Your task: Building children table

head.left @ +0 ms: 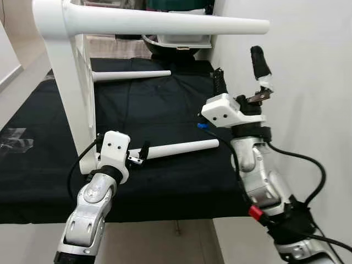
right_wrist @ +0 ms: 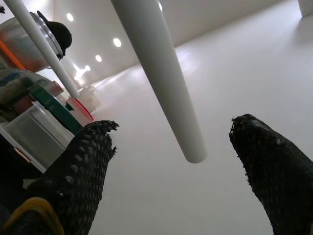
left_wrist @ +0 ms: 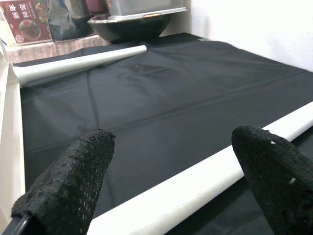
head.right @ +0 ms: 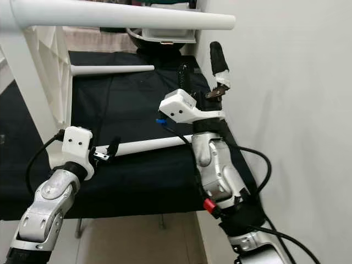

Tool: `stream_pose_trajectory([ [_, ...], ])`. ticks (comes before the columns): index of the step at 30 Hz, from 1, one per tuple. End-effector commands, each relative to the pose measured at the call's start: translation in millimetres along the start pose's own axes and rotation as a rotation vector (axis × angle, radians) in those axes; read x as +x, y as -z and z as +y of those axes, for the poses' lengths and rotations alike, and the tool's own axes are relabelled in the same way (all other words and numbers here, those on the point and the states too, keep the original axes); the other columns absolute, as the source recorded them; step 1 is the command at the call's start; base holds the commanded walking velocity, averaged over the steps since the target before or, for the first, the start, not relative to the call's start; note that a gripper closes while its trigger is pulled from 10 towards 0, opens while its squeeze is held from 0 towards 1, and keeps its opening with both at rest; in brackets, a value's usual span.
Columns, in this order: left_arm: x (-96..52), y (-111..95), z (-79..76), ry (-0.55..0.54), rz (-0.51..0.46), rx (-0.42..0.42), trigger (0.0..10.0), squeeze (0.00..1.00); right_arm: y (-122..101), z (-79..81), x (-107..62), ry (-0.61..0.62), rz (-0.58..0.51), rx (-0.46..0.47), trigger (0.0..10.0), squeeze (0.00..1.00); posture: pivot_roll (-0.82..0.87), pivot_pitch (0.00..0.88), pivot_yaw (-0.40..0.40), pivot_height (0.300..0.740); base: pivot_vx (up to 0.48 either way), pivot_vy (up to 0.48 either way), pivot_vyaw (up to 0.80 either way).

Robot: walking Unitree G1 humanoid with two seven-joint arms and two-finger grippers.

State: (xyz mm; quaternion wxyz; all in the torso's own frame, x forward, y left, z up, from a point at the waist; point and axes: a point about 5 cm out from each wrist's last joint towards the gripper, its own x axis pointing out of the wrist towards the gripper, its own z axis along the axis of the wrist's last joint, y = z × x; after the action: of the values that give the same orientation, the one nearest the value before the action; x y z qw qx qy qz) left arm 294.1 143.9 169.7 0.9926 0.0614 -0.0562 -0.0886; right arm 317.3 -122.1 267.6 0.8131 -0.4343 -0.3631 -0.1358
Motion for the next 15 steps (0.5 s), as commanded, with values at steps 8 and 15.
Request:
stream_pose_trajectory([
  [8, 22.9, -8.9, 1.6, -0.045, -0.044, 0.023, 10.0, 0.00, -20.6, 1.8, 40.0, 0.085, -0.135, -0.115, 10.0, 0.00, 0.08, 0.128, -0.093, 0.740, 0.000, 0.000, 0.00],
  [15, 25.5, -10.2, 4.7, -0.093, -0.051, 0.038, 10.0, 0.00, -25.3, 4.8, 55.6, 0.108, -0.171, -0.184, 10.0, 0.00, 0.08, 0.134, -0.095, 0.740, 0.000, 0.000, 0.00],
])
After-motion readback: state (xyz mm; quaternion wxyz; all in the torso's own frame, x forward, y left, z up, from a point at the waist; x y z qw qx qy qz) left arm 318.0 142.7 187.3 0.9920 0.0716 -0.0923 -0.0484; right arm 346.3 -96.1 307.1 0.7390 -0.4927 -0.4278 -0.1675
